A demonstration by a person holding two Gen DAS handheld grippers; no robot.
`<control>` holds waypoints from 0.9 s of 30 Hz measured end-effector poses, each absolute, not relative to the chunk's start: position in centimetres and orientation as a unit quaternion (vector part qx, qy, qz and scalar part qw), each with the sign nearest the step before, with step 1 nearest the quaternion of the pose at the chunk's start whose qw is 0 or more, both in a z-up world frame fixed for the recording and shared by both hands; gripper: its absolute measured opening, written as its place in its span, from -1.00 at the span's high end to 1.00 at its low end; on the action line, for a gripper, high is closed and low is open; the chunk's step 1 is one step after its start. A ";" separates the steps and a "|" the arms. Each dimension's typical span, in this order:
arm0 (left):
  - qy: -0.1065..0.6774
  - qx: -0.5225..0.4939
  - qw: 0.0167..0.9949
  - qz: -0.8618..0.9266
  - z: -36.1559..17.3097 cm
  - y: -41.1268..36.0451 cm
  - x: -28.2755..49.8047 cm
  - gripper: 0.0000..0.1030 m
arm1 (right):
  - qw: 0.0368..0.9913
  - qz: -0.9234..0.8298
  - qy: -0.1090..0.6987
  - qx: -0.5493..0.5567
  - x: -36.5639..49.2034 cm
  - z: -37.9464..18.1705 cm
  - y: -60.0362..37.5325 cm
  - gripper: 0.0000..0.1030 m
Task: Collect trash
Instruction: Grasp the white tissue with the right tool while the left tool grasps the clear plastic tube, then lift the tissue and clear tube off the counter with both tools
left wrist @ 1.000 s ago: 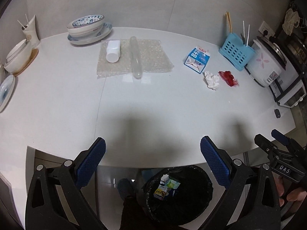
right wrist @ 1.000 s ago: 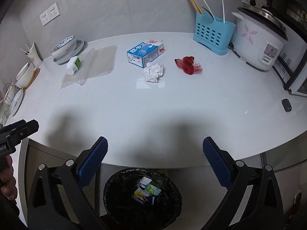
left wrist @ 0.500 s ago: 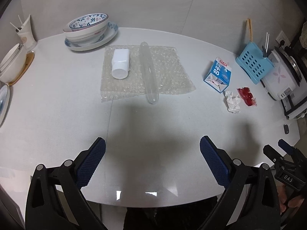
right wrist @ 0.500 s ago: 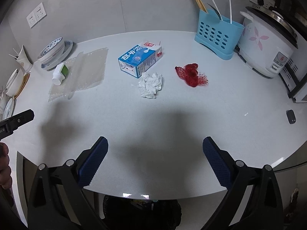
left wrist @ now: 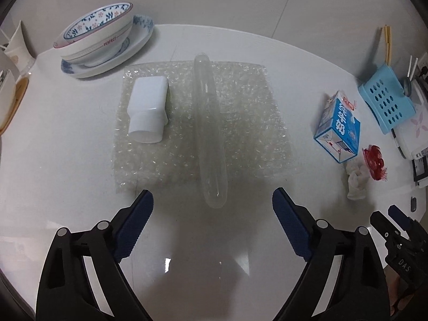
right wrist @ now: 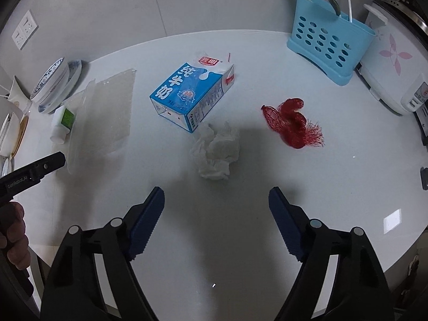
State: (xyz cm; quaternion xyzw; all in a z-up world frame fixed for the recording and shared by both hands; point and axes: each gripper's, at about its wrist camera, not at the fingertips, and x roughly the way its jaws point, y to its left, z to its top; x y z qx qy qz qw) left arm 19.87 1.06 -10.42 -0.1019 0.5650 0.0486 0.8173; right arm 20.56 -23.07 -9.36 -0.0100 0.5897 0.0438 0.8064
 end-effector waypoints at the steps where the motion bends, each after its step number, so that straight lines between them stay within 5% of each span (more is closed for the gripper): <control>1: 0.568 -0.104 0.815 0.051 -10.8 1.0 20.4 -0.68 | 0.804 0.041 0.593 -0.008 21.1 -9.8 -23.1 -0.43; 11: 0.591 -0.107 0.797 0.070 -13.4 0.6 23.1 -0.44 | 0.777 0.021 0.629 0.027 25.0 -13.3 -23.6 -0.05; 19: 0.598 -0.105 0.790 0.089 -14.1 0.6 23.7 -0.03 | 0.767 0.024 0.639 0.043 25.9 -14.3 -23.2 0.40; 24: 0.596 -0.097 0.792 0.089 -14.1 0.5 23.6 0.55 | 0.766 0.025 0.641 0.044 26.1 -14.7 -23.1 0.71; 27: 0.595 -0.099 0.793 0.087 -14.1 0.5 23.5 0.55 | 0.768 0.025 0.638 0.043 26.1 -14.7 -22.9 0.78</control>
